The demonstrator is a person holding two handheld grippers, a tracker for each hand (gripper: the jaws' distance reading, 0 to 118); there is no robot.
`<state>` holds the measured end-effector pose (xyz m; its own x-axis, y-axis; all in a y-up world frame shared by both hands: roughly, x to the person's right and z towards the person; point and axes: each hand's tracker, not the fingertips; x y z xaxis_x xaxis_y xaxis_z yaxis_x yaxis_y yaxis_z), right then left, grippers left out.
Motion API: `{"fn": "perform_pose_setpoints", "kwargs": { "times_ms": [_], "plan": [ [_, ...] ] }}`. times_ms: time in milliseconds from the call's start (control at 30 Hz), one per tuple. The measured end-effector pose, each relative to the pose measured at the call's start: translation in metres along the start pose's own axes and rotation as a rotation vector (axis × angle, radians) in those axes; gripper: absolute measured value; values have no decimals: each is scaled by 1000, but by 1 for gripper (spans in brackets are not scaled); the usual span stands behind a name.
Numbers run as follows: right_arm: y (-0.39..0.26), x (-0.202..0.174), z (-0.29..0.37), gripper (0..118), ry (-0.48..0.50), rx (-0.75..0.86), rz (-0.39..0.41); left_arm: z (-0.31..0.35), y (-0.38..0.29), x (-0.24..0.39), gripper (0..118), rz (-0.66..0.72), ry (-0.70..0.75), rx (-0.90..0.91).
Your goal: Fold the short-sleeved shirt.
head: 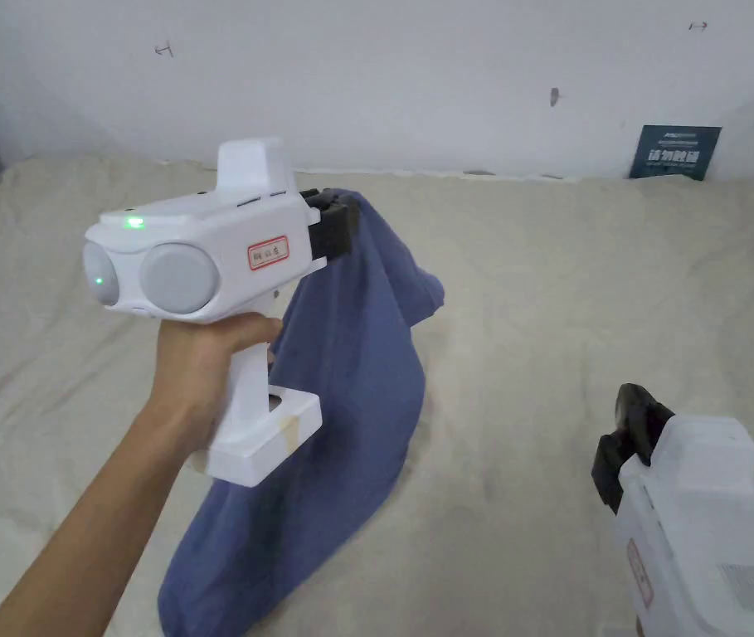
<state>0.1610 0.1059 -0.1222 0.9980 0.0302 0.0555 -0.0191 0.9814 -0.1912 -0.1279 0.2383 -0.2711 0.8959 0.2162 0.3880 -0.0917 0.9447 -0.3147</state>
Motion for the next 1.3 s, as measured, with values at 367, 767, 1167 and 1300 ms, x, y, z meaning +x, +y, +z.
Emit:
{"fn": "perform_pose_setpoints", "kwargs": {
  "times_ms": [367, 767, 1167, 1300],
  "plan": [
    [-5, 67, 21, 2, -155, 4, -22, -103, -66, 96, 3, -206, -184, -332],
    [-28, 79, 14, 2, -186, -74, -42, -158, -264, 91, 3, -340, -122, -776],
    [-25, 71, 13, 2, -171, -85, -26, -128, -250, 77, 114, -222, -47, -637],
    [-11, 65, 11, 2, -171, -68, -20, -95, -204, 64, 115, -167, -18, -452]
  ]
}}
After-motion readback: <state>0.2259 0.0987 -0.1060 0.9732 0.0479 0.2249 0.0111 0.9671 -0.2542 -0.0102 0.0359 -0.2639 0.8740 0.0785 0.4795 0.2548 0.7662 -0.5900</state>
